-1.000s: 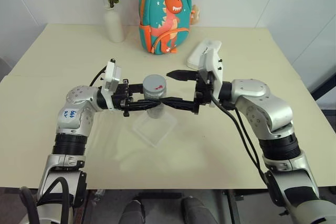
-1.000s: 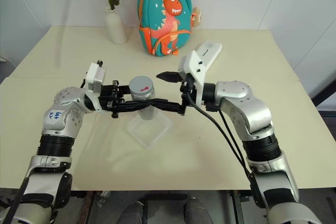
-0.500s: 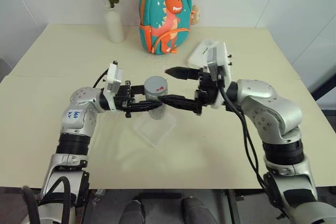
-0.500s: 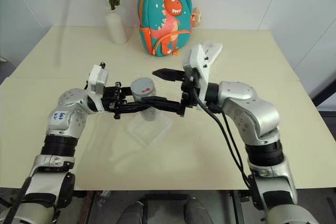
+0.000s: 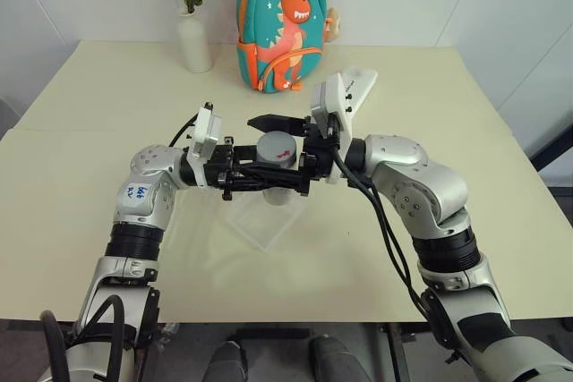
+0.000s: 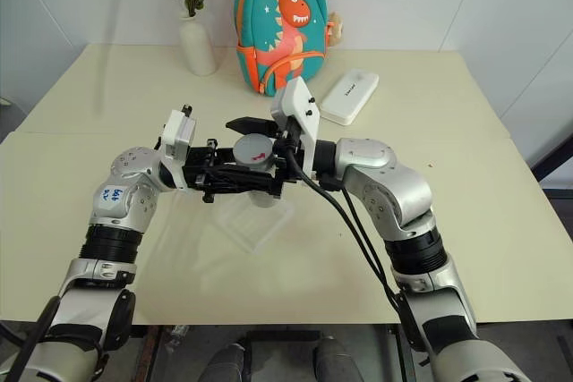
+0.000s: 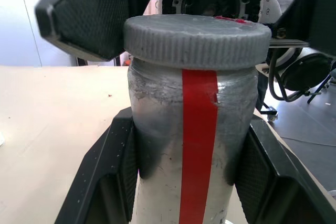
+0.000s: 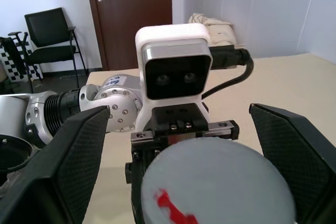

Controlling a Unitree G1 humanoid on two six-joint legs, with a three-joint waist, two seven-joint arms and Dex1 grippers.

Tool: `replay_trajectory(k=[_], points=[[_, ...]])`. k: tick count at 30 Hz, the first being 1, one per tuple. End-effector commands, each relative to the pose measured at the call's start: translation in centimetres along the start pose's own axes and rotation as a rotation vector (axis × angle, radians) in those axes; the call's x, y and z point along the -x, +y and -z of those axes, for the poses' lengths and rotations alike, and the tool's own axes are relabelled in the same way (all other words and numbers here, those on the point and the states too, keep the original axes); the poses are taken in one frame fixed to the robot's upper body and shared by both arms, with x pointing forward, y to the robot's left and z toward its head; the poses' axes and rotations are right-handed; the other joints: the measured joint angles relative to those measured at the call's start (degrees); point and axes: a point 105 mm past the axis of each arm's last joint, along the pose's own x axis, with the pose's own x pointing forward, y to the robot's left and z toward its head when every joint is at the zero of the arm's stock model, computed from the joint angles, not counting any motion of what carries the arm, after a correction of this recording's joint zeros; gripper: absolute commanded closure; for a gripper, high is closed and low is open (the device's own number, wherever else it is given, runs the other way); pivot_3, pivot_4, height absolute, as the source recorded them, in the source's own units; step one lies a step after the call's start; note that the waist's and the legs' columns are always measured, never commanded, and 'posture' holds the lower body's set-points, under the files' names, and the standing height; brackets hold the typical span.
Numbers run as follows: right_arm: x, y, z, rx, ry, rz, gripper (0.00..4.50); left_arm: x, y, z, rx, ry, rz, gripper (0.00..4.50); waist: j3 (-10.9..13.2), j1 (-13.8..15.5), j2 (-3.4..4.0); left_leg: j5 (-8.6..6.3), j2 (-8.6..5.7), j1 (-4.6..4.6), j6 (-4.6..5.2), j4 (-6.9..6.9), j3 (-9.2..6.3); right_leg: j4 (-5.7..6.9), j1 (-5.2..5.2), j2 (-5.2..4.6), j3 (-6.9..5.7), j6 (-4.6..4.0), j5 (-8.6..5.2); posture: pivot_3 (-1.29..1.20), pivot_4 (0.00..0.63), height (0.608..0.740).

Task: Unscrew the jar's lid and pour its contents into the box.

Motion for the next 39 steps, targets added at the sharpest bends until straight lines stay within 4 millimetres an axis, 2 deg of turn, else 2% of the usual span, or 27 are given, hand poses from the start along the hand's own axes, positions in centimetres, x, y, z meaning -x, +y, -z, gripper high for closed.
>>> replay_trajectory(k=[1,6,12,20,33,39], points=[[-0.4,0.0,-1.6,0.055,-0.046,-0.003,0.03,-0.2,-0.2,-0.9,-0.049,-0.007,0.021,2.31,0.0,0.1,0.00,0.00,0.00,0.00,0.00,0.00,0.00,0.00,0.00,0.00,0.00,0.00,0.00,0.00,0.150,0.740],[-0.2,-0.4,-1.2,0.059,-0.032,0.013,0.03,-0.2,-0.5,-0.8,-0.047,-0.009,0.023,2.31,0.0,0.0,0.00,0.00,0.00,0.00,0.00,-0.01,0.00,-0.02,0.00,0.00,0.00,0.00,0.00,0.00,0.150,0.740],[0.5,-1.9,-0.5,0.065,-0.009,0.082,0.03,0.2,-0.7,-1.2,-0.048,-0.009,0.024,2.31,0.0,0.0,0.01,0.00,0.00,0.00,0.00,0.00,0.00,-0.01,0.00,0.00,0.00,0.00,0.00,0.00,0.150,0.740],[2.6,-2.7,-0.8,0.096,0.025,0.133,0.03,1.4,-0.6,-1.2,-0.050,0.011,-0.024,2.31,0.0,0.1,0.01,0.00,0.00,0.00,0.00,-0.01,-0.01,0.00,0.00,0.00,0.00,0.00,0.00,0.00,0.150,0.740],[5.6,-2.4,-1.3,0.105,0.085,0.186,0.03,2.0,-0.3,-0.9,-0.045,0.014,-0.060,2.31,0.0,0.1,0.01,0.00,0.00,0.00,0.00,-0.02,-0.01,-0.03,0.00,-0.01,0.00,0.00,0.00,0.00,0.150,0.740],[7.2,-0.8,-1.0,0.076,0.139,0.147,0.03,2.0,-0.1,-0.8,-0.027,0.019,-0.065,2.31,0.0,0.2,0.01,0.00,-0.01,-0.02,0.00,-0.03,-0.01,-0.10,0.01,-0.01,0.00,0.00,0.00,0.00,0.150,0.740]])
